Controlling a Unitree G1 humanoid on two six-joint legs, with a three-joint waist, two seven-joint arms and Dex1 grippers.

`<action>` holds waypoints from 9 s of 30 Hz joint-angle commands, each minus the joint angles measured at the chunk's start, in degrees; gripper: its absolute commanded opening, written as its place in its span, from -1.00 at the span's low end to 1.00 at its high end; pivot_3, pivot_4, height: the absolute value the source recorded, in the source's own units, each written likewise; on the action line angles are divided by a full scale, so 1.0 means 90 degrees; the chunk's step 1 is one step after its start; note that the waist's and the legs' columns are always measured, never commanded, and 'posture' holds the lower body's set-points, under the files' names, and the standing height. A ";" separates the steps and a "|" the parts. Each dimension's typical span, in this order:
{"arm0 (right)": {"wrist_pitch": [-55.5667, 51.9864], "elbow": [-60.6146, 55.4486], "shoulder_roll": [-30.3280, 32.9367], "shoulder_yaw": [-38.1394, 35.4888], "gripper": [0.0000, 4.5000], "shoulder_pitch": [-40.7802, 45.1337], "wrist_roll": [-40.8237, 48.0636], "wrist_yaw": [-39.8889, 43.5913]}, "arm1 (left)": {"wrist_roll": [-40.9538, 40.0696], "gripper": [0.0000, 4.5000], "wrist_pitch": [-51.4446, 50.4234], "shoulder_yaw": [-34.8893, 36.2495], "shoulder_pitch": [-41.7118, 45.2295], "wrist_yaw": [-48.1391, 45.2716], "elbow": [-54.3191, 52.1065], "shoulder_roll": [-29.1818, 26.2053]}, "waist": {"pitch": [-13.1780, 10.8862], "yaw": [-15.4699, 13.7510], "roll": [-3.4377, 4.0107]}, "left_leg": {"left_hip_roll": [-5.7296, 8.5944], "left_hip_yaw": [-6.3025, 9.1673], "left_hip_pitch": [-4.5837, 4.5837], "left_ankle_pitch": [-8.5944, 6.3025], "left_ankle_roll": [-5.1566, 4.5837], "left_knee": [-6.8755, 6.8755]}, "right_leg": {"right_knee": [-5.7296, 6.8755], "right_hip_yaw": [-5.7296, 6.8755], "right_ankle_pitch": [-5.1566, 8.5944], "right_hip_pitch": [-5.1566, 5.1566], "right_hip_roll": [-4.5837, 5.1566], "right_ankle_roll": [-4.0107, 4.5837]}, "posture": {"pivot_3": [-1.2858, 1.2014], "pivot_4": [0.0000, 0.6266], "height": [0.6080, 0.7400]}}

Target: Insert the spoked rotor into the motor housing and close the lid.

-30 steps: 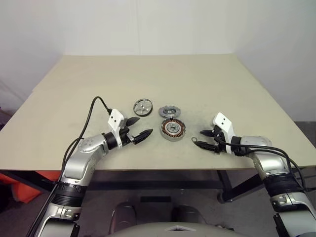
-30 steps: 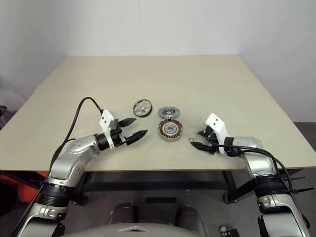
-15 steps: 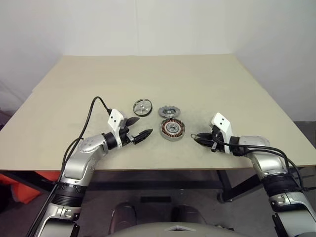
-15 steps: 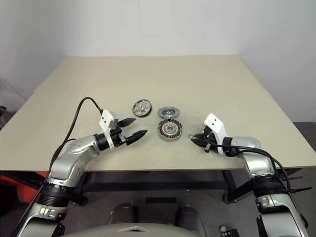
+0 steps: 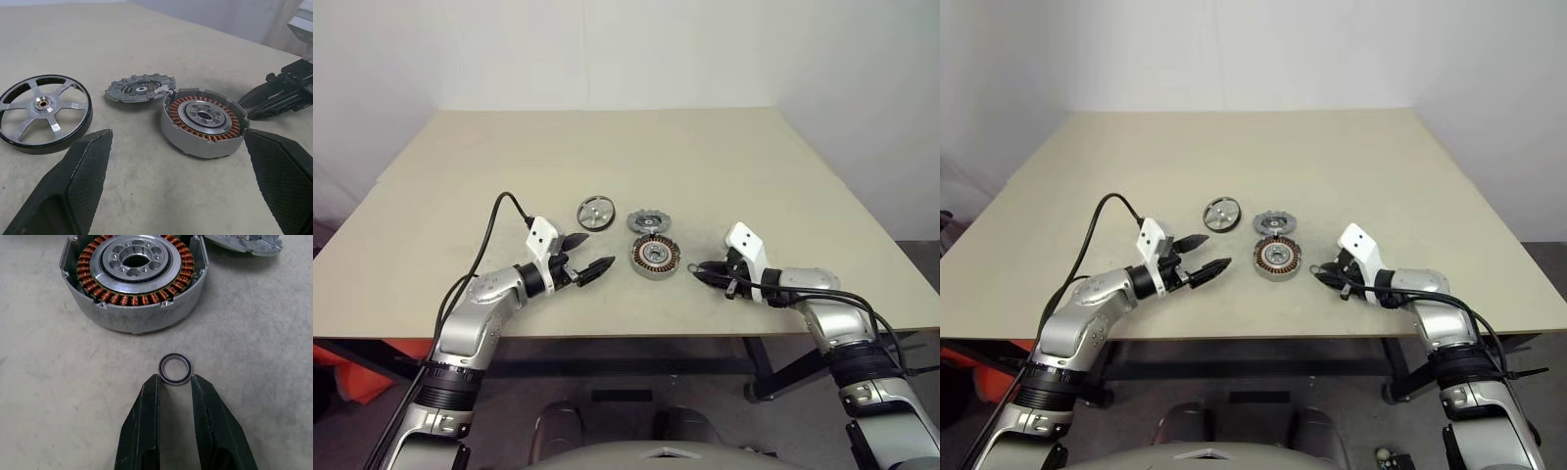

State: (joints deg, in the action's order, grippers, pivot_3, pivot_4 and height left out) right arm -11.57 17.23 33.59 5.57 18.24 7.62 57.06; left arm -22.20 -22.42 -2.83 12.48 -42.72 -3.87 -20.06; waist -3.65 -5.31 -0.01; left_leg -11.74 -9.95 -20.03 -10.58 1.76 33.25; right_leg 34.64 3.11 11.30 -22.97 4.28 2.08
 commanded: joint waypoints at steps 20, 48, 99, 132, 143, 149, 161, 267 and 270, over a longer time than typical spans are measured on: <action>0.0165 0.0093 -0.0176 0.0125 -0.13 0.0314 -0.0103 -0.0110 | 0.0014 1.00 0.0041 0.0032 -0.0004 0.0024 -0.0253 -0.0110 | 0.0000 -0.0001 0.0000 | 0.0000 0.0000 -0.0002 0.0000 0.0000 0.0000 | 0.0000 0.0000 0.0000 -0.0002 0.0000 0.0000 | 0.03 -1.00 1.00; -0.0455 -0.0853 -0.0300 -0.0105 -0.68 0.0765 0.0196 -0.0284 | 0.0037 1.00 0.0033 0.0021 -0.0014 0.0053 -0.0289 -0.0104 | 0.0000 -0.0004 0.0001 | 0.0000 0.0000 -0.0005 0.0000 0.0001 -0.0003 | 0.0002 -0.0001 0.0001 -0.0005 0.0000 0.0003 | 0.03 -1.00 1.00; -0.0073 -0.0037 -0.1060 0.0491 0.97 0.1102 -0.0158 -0.0579 | 0.0092 1.00 0.0032 0.0050 -0.0080 0.0190 -0.0356 -0.0163 | 0.0000 0.0000 0.0001 | 0.0000 0.0000 -0.0003 0.0000 0.0002 -0.0003 | 0.0002 -0.0001 0.0000 -0.0004 0.0000 0.0003 | 0.03 -1.00 1.00; -0.0385 -0.0420 -0.1134 0.0404 -0.34 0.1245 0.0099 -0.0471 | 0.0116 1.00 0.0030 0.0032 -0.0073 0.0210 -0.0313 -0.0150 | 0.0000 0.0000 0.0001 | 0.0000 0.0000 -0.0004 0.0001 0.0003 -0.0004 | 0.0003 -0.0001 0.0000 -0.0006 0.0000 0.0003 | 0.03 -1.00 1.00; -0.0278 -0.0296 -0.1164 0.0532 -0.99 0.1294 -0.0098 -0.0546 | 0.0135 1.00 0.0028 0.0038 -0.0080 0.0239 -0.0306 -0.0145 | 0.0000 -0.0001 0.0001 | 0.0000 0.0000 -0.0004 0.0001 0.0003 -0.0004 | 0.0003 -0.0001 0.0000 -0.0006 0.0000 0.0003 | 0.03 -1.00 1.00; -0.0199 -0.0051 -0.1194 0.0710 -0.99 0.1246 -0.0291 -0.0578 | 0.0148 1.00 0.0029 0.0040 -0.0103 0.0267 -0.0317 -0.0145 | 0.0000 0.0001 0.0001 | 0.0000 0.0000 -0.0004 0.0001 0.0003 -0.0004 | 0.0003 -0.0001 0.0000 -0.0005 0.0000 0.0003 | 0.03 -1.00 1.00; -0.0057 0.0142 -0.1043 0.0669 -0.99 0.1255 -0.0475 -0.0672 | 0.0168 1.00 0.0020 0.0033 -0.0122 0.0282 -0.0329 -0.0168 | 0.0000 0.0001 0.0001 | 0.0000 0.0000 0.0000 0.0001 0.0003 -0.0003 | 0.0004 -0.0002 0.0001 -0.0002 0.0000 0.0003 | 0.03 -1.00 1.00; -0.0631 -0.1307 -0.0892 -0.0099 -1.00 0.1267 0.0058 -0.1337 | -0.1483 0.15 -0.1844 0.3130 0.4168 0.2589 0.6144 0.2001 | -0.0006 -0.0205 -0.0010 | 0.0040 0.0006 -0.0033 -0.0011 -0.0020 -0.0006 | -0.0012 0.0007 -0.0021 -0.0008 0.0043 0.0036 | 0.03 -1.00 1.00; -0.0637 -0.1312 -0.0877 -0.0110 -1.00 0.1273 0.0065 -0.1326 | -0.1578 0.15 -0.1730 0.3270 0.4157 0.2674 0.6120 0.2038 | -0.0006 -0.0205 -0.0010 | 0.0040 0.0007 -0.0034 -0.0011 -0.0020 -0.0006 | -0.0014 0.0007 -0.0020 -0.0008 0.0043 0.0034 | 0.03 -1.00 1.00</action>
State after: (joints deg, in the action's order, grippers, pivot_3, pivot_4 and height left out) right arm -17.80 7.83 25.29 5.72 28.66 7.22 45.20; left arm -35.39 -38.98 25.83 48.72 -18.57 52.57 -1.81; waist -3.70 -7.16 -0.10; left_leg -11.38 -9.89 -20.33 -10.68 1.58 33.19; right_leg 34.51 3.18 11.11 -23.04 4.67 2.39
